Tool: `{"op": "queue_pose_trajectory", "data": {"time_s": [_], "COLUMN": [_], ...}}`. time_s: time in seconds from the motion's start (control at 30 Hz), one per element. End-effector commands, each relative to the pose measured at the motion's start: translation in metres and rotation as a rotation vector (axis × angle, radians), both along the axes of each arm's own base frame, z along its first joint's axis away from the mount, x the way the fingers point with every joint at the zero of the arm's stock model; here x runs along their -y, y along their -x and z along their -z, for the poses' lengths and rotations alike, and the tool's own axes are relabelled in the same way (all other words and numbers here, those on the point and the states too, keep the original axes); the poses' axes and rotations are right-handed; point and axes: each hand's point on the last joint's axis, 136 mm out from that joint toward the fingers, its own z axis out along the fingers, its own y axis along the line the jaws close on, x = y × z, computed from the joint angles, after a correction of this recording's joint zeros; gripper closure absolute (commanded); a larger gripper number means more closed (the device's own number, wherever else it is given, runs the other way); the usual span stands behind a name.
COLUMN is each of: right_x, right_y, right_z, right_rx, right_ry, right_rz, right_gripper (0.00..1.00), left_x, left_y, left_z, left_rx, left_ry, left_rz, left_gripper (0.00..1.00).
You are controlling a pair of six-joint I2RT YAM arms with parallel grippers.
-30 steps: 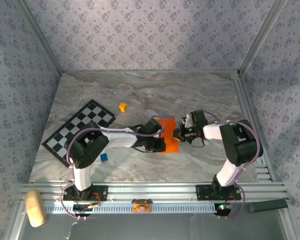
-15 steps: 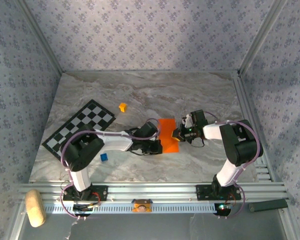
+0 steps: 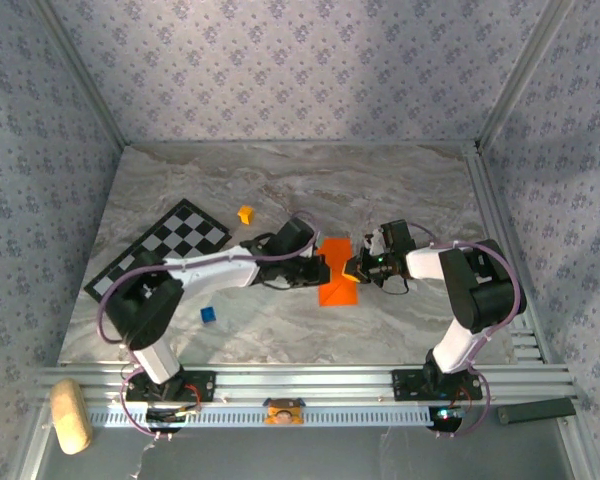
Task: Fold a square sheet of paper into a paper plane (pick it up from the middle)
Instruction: Fold the triangle a second time at the center of the table.
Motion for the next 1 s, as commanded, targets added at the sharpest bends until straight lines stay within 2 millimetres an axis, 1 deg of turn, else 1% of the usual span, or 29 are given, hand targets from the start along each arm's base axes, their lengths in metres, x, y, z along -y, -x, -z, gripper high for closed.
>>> {"op": "queue_pose_trajectory", "data": {"time_s": [0.0, 0.13, 0.23, 0.33, 0.43, 0.5, 0.6, 0.67, 0.73, 0.83, 0.87, 0.97], "right_x": [0.021, 0.020, 0.019, 0.017, 0.015, 0.015, 0.009, 0.001, -0.009, -0.023, -0.025, -0.014], "right_y": [0.021, 0.020, 0.018, 0.013, 0.007, 0.001, 0.001, 0.006, 0.013, 0.023, 0.026, 0.031], "right_z": [0.035, 0.033, 0.030, 0.023, 0.011, -0.003, -0.022, -0.027, -0.026, -0.017, -0.011, 0.011], "right_rx": [-0.124, -0.119, -0.109, -0.083, -0.031, 0.021, 0.080, 0.095, 0.084, 0.040, 0.019, -0.041], "right_ry": [0.132, 0.125, 0.119, 0.107, 0.105, 0.105, 0.083, 0.063, 0.038, 0.013, 0.021, 0.098], "right_rz": [0.062, 0.060, 0.060, 0.056, 0.054, 0.054, 0.025, -0.012, -0.053, -0.106, -0.114, -0.091], "right_gripper": [1.00, 1.00, 1.00, 1.00, 1.00, 1.00, 1.00, 1.00, 1.00, 1.00, 1.00, 1.00], "left_x": [0.010, 0.014, 0.008, 0.001, -0.007, -0.012, -0.022, -0.025, -0.027, -0.027, -0.027, -0.027], "left_y": [-0.005, -0.010, -0.010, -0.004, 0.006, 0.011, 0.015, 0.016, 0.016, 0.015, 0.015, 0.014], "left_z": [0.016, 0.037, 0.054, 0.071, 0.089, 0.098, 0.103, 0.104, 0.103, 0.101, 0.101, 0.101], "left_rx": [-0.025, -0.048, -0.065, -0.081, -0.111, -0.126, -0.120, -0.114, -0.110, -0.103, -0.102, -0.100], "left_ry": [-0.045, -0.091, -0.138, -0.169, -0.198, -0.200, -0.230, -0.238, -0.245, -0.244, -0.245, -0.248], "left_rz": [0.051, 0.049, 0.038, 0.041, 0.048, 0.036, 0.023, 0.023, 0.024, 0.027, 0.027, 0.025], "left_gripper": [0.94, 0.96, 0.97, 0.99, 1.00, 1.00, 1.00, 1.00, 1.00, 1.00, 1.00, 1.00]}}
